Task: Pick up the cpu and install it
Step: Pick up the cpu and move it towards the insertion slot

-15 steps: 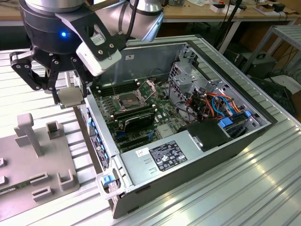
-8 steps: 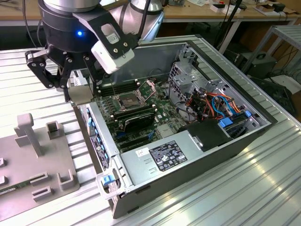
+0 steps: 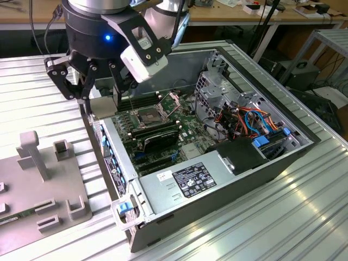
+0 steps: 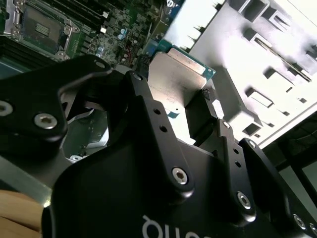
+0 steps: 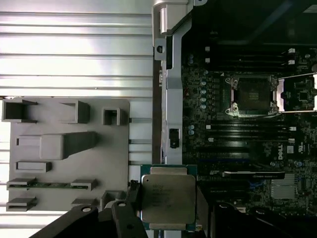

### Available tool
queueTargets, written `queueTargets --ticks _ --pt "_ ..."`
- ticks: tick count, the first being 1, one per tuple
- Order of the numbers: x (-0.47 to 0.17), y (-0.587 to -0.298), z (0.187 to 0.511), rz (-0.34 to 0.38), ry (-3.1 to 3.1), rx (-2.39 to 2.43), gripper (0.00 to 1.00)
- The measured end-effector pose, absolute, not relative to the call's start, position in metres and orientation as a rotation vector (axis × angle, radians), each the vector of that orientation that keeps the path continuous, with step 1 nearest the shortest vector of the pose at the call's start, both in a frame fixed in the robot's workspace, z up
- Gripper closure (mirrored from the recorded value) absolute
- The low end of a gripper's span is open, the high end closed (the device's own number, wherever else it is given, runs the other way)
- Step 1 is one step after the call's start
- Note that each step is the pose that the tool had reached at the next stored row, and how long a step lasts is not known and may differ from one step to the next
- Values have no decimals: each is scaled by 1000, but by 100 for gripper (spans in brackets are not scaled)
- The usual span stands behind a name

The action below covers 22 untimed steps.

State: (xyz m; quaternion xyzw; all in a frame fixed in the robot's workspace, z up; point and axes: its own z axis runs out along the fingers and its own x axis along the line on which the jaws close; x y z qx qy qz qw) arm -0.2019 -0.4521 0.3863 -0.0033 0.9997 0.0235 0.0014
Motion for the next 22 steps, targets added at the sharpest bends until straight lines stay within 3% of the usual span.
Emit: queueTargets --ticks 22 --pt "-153 -452 386 74 3138 -16 45"
